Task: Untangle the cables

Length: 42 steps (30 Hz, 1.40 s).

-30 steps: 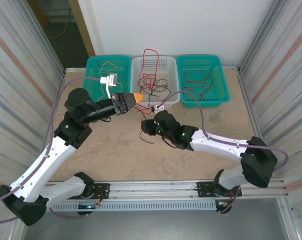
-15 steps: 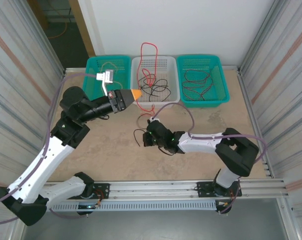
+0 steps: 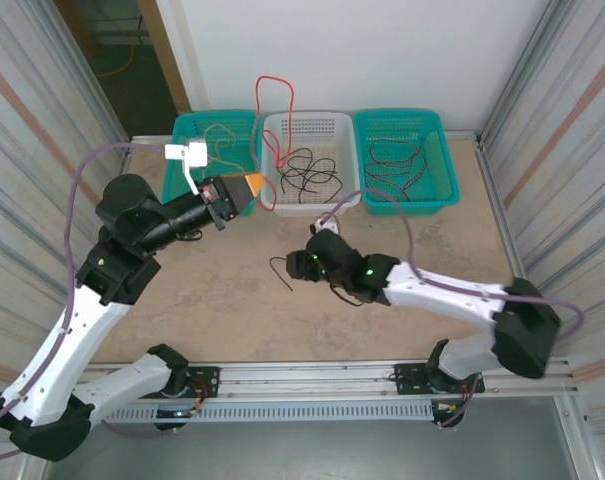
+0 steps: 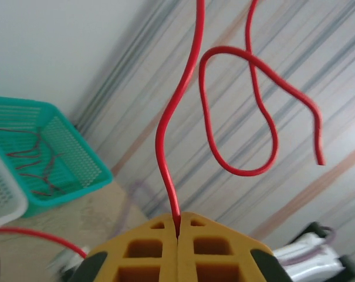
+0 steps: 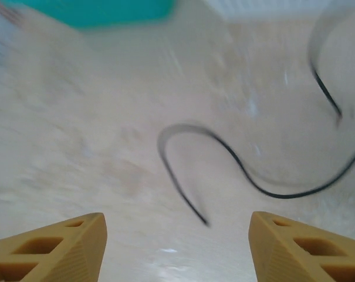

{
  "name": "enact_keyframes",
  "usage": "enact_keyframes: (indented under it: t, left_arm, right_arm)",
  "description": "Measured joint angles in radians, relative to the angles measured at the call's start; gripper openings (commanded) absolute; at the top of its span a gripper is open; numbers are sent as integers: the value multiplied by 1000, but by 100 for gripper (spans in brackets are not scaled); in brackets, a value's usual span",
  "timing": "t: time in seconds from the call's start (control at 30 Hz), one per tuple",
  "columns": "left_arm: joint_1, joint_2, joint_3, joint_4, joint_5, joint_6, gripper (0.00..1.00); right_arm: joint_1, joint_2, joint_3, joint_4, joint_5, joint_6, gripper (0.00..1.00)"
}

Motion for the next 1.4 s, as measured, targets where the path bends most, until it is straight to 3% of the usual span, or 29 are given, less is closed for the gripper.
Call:
enact_keyframes:
  t: [0.27,0.5,0.6,0.9,1.07,1.17,1.4]
  left_arm:
    - [-16,-2,-151,-64,-70,89,0]
    - [-26,1,-179,-56,-66,94,0]
    - [-26,0,-179,-56,-67,94,0]
    - [-30,1,-183,-67,-80,116,0]
    - [-50,9,-183,-74,-89,132,0]
    - [-55,15,-183,-87,-89,136,0]
    - [-61,19,-183,-89,-96,142,0]
  right_arm:
    - [-7,-295,155,-35,75,-53,65]
    - [-10,-288,197,-3,51,-106,45]
    - [-10,-274,209,11,28,-113,42]
    - [35,-274,223,43,-18,-132,45]
    - [39,-268,256,42,-32,-147,42]
    - [38,-243,299,35,-35,-159,50]
    - [27,-182,328,17,-36,-165,56]
